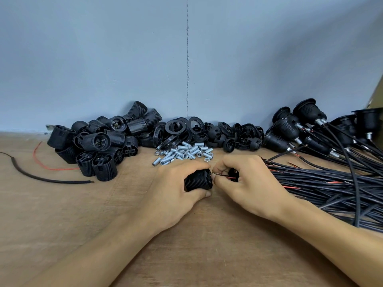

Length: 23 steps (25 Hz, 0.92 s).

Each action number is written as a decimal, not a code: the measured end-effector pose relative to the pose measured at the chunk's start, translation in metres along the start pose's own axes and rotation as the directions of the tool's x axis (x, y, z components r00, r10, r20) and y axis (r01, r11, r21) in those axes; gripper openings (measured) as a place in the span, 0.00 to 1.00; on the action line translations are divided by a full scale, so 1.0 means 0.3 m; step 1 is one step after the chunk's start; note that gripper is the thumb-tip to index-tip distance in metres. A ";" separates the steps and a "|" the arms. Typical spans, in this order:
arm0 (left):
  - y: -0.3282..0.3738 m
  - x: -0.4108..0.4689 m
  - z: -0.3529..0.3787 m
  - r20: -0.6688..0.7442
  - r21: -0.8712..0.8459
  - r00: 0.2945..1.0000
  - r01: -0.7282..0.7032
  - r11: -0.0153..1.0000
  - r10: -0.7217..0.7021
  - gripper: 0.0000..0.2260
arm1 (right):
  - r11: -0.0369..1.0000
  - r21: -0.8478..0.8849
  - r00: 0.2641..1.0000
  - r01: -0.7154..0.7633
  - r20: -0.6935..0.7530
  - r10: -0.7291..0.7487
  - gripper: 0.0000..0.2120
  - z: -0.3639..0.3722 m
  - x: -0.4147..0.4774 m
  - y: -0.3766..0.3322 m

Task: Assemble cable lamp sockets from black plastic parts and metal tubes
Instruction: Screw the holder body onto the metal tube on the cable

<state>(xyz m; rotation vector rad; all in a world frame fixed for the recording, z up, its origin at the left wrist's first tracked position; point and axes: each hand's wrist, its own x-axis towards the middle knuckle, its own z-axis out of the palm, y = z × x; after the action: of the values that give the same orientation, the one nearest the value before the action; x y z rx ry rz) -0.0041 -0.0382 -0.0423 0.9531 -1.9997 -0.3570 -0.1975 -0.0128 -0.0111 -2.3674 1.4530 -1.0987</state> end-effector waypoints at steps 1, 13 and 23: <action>-0.001 0.001 -0.001 0.001 -0.005 1.000 0.016 1.000 -0.016 0.21 | 0.999 0.030 1.000 -0.018 0.001 0.018 0.09 -0.001 0.000 0.000; 0.012 0.007 0.001 0.028 -0.009 0.996 0.084 0.996 -0.084 0.22 | 0.989 0.101 0.994 -0.111 0.006 0.111 0.15 0.003 0.003 0.009; 0.014 -0.002 0.000 0.023 0.032 0.999 0.044 0.999 -0.044 0.28 | 0.995 0.059 0.996 -0.085 0.012 0.084 0.12 0.015 -0.005 0.000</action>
<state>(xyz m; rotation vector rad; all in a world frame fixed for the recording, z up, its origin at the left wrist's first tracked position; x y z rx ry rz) -0.0059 -0.0350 -0.0401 1.0185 -2.0141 -0.3636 -0.1950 -0.0125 -0.0151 -2.2467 1.4809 -1.0923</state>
